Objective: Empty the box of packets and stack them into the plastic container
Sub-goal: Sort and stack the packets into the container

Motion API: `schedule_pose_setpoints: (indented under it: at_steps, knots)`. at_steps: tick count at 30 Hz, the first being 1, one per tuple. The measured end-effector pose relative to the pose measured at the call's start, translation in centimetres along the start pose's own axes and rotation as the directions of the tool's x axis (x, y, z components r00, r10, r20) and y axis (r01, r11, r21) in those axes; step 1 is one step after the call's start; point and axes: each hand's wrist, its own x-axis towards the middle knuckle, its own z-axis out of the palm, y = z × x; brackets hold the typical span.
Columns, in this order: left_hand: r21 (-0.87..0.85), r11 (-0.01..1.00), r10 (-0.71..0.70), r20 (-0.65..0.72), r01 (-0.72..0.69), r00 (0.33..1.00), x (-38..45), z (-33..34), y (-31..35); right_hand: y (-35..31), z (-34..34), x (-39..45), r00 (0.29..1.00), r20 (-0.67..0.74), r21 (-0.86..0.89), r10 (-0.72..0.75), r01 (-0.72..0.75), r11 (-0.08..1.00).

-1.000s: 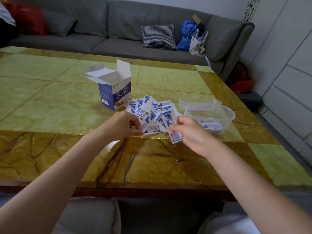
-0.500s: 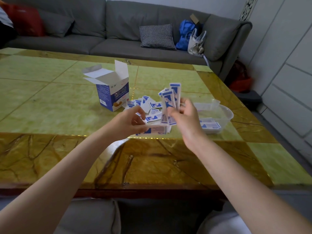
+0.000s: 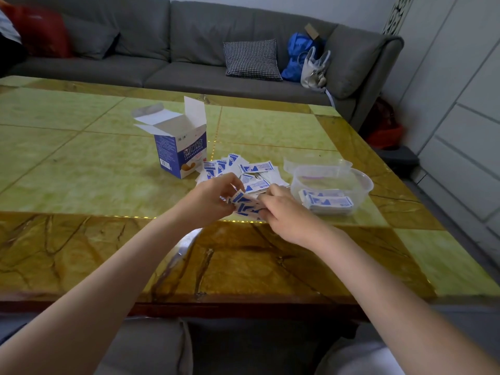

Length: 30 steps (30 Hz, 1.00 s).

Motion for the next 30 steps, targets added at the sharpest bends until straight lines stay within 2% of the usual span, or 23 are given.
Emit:
schedule_pose_setpoints:
  at_steps: [3, 7, 9, 14, 18, 24, 30]
  knots:
    - [0.039, 0.999, -0.024, 0.018, 0.023, 1.0, -0.1, -0.1, 0.0, 0.2, -0.1, -0.2, 1.0, -0.026, -0.055, -0.006, 0.005, 0.998]
    - [0.179, 0.977, -0.139, 0.138, 0.114, 0.981, -0.4, -0.2, -0.3, 0.5, 0.3, -0.6, 1.0, 0.003, -0.118, -0.01, 0.011, 0.993]
    - [0.248, 0.963, -0.155, 0.176, 0.108, 0.972, -0.5, 0.2, -0.1, 0.6, 0.3, -0.8, 1.0, 0.023, -0.145, -0.012, 0.015, 0.989]
    - [0.324, 0.942, -0.129, 0.101, 0.09, 0.987, -0.3, 0.6, 0.0, 1.2, -0.7, -1.3, 0.997, 0.077, -0.235, 0.016, 0.003, 0.972]
    - [0.283, 0.954, -0.109, 0.032, 0.095, 0.994, -0.3, 0.9, 0.1, 1.3, -0.8, -1.2, 0.997, 0.067, -0.057, 0.047, -0.044, 0.997]
    - [0.2, 0.967, -0.135, -0.109, 0.154, 0.985, -0.4, 1.0, 0.6, 0.9, -1.1, -1.5, 0.996, 0.079, 0.073, 0.043, -0.049, 0.996]
    - [0.213, 0.956, -0.164, -0.178, 0.201, 0.97, -0.3, 1.2, 0.9, 0.7, -0.8, -1.4, 1.0, 0.022, -0.019, -0.017, 0.017, 1.0]
